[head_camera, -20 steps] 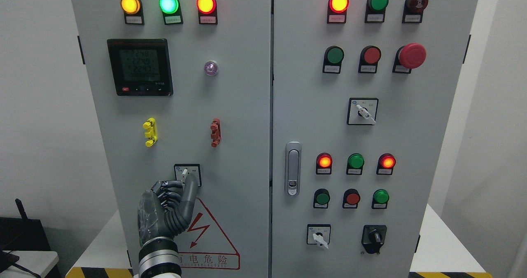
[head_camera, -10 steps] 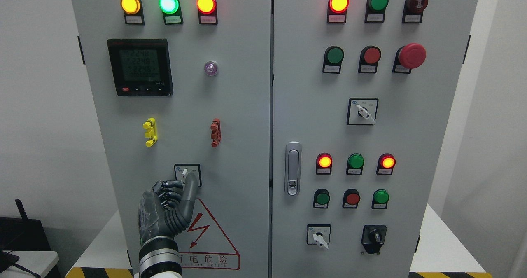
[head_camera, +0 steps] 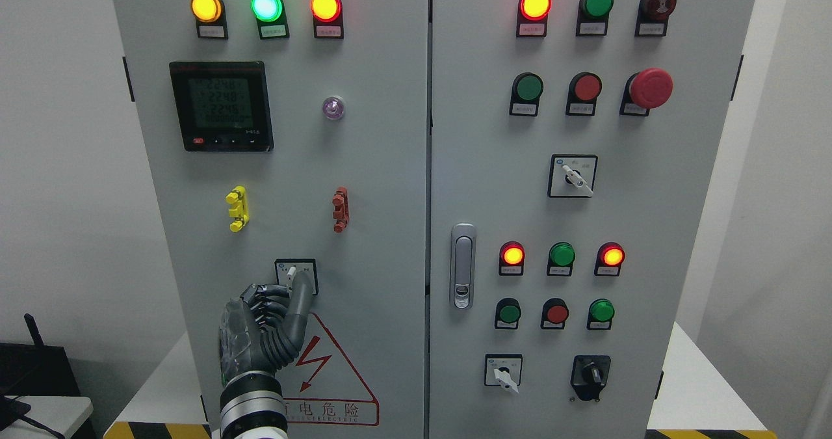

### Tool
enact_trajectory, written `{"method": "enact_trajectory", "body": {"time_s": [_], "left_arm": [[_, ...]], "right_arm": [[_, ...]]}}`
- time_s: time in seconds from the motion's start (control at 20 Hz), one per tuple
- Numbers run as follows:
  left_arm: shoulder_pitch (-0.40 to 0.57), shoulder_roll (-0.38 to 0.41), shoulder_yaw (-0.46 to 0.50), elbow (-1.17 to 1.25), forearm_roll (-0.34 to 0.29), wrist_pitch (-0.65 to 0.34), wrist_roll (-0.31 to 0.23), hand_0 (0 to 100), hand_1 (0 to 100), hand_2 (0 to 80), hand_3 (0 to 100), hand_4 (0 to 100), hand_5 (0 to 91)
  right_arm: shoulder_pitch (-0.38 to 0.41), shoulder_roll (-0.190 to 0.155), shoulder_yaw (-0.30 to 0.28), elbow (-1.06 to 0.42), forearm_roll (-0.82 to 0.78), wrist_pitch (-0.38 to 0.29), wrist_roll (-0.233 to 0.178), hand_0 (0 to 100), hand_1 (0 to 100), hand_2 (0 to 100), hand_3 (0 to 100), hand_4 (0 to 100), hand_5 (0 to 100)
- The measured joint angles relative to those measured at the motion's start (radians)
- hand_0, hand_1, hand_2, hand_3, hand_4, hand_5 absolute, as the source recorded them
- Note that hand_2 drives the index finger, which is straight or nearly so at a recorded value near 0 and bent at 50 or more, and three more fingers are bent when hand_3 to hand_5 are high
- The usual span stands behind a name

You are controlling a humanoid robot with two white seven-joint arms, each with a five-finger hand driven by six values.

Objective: Turn on light switch 1

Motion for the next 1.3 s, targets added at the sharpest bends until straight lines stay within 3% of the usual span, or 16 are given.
{"method": "enact_trajectory", "body": {"time_s": [1.3], "left_arm": [[-0.004,0.000,-0.002,0.002,-0.001,0.019,-0.004,34,36,48.6,84,88,88.0]], "right_arm": [[0.000,0.000,0.000,0.000,0.000,0.000,0.000,12,39,0,0,0,0]]}}
